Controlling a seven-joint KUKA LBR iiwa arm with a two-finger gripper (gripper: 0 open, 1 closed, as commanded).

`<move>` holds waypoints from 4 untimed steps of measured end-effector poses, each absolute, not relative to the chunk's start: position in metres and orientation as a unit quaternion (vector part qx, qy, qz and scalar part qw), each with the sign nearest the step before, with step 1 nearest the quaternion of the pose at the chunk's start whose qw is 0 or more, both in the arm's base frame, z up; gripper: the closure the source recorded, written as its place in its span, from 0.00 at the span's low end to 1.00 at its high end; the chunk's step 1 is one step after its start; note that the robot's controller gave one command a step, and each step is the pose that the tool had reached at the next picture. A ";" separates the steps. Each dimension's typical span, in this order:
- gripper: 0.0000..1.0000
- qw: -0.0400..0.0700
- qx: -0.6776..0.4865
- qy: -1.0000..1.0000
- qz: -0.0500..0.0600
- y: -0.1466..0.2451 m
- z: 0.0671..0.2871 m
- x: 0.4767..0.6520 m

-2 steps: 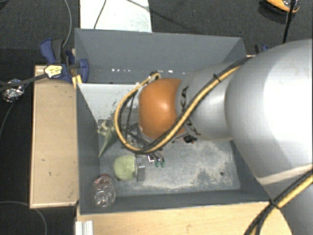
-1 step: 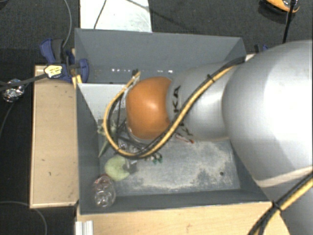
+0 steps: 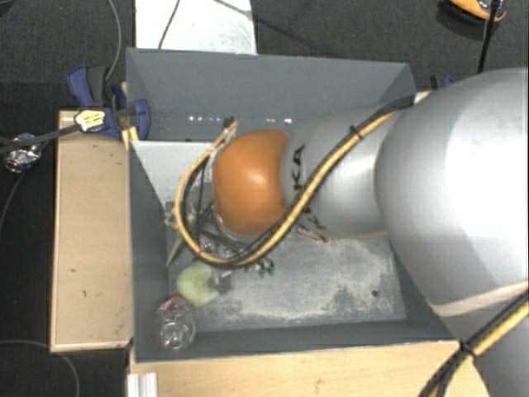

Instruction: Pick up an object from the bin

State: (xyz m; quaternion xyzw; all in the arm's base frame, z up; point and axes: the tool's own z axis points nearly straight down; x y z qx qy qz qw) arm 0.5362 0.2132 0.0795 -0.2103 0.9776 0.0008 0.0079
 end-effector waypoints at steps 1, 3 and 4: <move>1.00 0.008 -0.211 0.978 0.001 0.213 0.079 0.537; 1.00 0.013 -0.392 0.920 0.002 0.191 0.075 0.542; 1.00 0.009 -0.399 0.917 0.001 0.193 0.115 0.535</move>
Offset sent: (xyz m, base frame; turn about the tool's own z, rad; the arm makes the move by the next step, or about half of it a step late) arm 0.0028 -0.0259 -0.0095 -0.3869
